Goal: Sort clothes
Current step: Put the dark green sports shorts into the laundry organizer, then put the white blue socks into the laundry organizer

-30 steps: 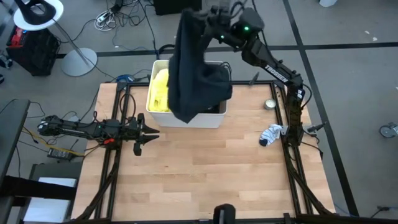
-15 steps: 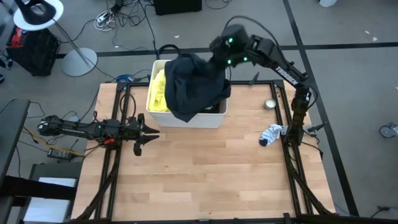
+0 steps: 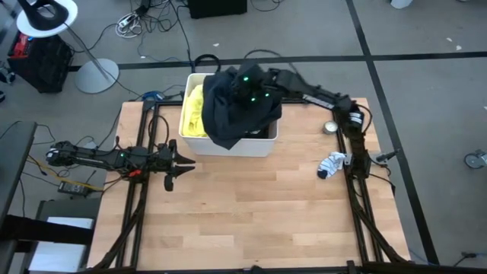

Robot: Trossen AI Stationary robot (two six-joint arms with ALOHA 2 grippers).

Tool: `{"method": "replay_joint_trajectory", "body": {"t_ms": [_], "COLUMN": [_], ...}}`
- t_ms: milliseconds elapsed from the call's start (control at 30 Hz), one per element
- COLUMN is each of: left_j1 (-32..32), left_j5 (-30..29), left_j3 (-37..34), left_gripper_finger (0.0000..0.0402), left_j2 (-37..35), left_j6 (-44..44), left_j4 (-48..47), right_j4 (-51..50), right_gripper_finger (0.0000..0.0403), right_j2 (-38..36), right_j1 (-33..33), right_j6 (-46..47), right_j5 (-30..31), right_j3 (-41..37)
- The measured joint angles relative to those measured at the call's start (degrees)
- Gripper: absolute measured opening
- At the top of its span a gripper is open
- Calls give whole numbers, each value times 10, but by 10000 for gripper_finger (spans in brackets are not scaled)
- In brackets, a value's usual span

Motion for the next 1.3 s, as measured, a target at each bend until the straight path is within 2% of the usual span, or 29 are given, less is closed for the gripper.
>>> {"method": "replay_joint_trajectory", "body": {"t_ms": [333,433,533,767,900,1300], "left_j1": [0,0,0,0,0,0], "left_j5": [0,0,0,0,-1,-3], "left_j3": [0,0,0,0,0,0], "left_gripper_finger": [106,106,106,106,106,106], "left_j2": [0,0,0,0,0,0], "left_j6": [0,-3,-4,-3,-2,-1], "left_j4": [0,0,0,-1,-1,-1], "right_j4": [12,14,20,40,44,-20], "right_gripper_finger": [0,0,1,29,50,153], "right_j2": [150,173,176,119,60,-91], "right_j1": [-4,-9,-9,-15,-23,-24], "right_j6": [36,63,68,40,33,15], "right_j5": [-34,-65,-67,-54,-46,-24], "right_j3": [4,5,5,-6,-6,-3]}}
